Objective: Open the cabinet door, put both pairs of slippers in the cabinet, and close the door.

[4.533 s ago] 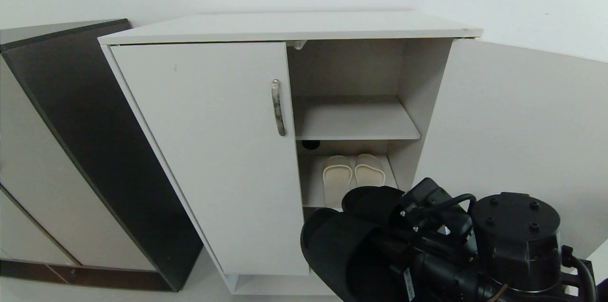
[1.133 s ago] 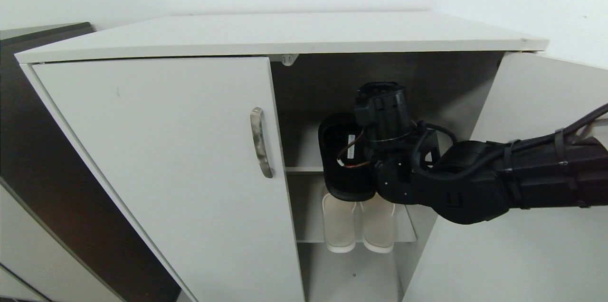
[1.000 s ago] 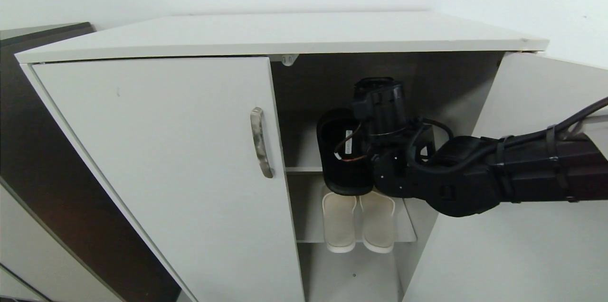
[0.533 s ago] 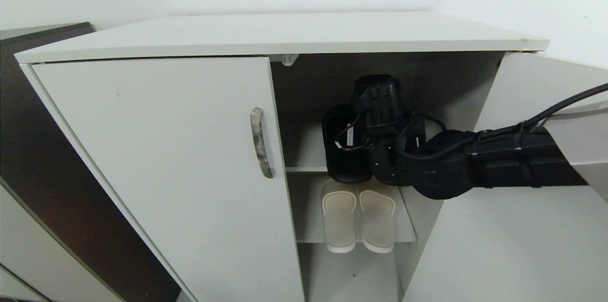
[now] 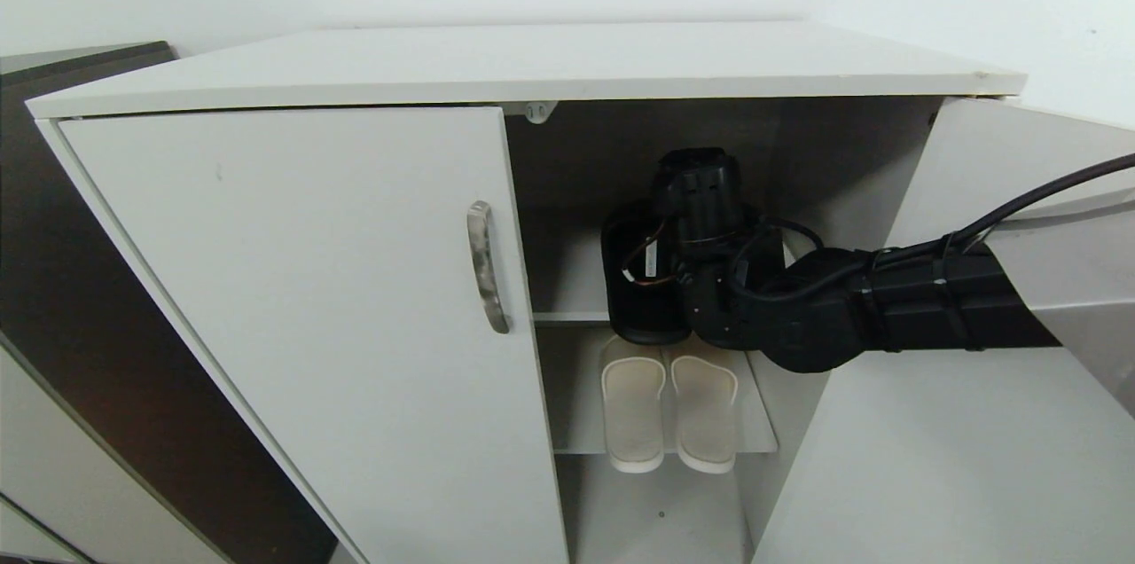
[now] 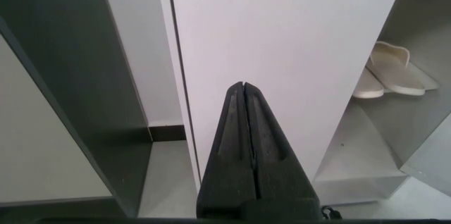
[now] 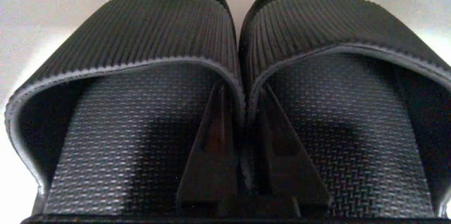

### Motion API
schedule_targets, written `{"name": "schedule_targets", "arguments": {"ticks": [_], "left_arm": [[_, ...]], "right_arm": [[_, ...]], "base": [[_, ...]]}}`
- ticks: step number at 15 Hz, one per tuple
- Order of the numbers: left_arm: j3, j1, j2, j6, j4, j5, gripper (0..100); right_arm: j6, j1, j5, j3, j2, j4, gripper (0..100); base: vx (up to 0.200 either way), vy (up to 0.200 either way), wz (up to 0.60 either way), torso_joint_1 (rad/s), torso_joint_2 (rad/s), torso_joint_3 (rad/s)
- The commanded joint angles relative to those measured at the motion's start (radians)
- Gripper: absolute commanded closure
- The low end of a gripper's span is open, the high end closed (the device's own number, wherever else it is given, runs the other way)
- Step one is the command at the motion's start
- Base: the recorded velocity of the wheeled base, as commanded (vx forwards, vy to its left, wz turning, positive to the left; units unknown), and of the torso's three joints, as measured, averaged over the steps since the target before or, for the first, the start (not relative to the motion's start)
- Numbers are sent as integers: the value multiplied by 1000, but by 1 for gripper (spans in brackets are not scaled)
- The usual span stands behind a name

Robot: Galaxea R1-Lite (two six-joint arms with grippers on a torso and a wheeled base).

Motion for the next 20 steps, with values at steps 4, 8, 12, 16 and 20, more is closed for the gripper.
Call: {"name": "schedule_targets", "arguments": {"ticks": [4,8,12,16,20], "left_arm": [[0,0,0,0,-1,0,100],[0,0,0,0,-1,0,100],[0,0,0,1,1,0,100],[0,0,0,0,-1,0,100],[0,0,0,0,-1,0,100]], "right_arm": [[2,2,-2,4,-9,3,0],[1,31,-2,98,-109,6,0],[21,106,-3,265,-252,-5,0],[36,175,0,415,-367,-20,100],[33,230,63,547,-486,-46,100]], "base": [[0,0,0,0,0,0],[0,0,0,0,0,0],[0,0,0,0,0,0],[0,0,0,0,0,0],[0,0,0,0,0,0]]}}
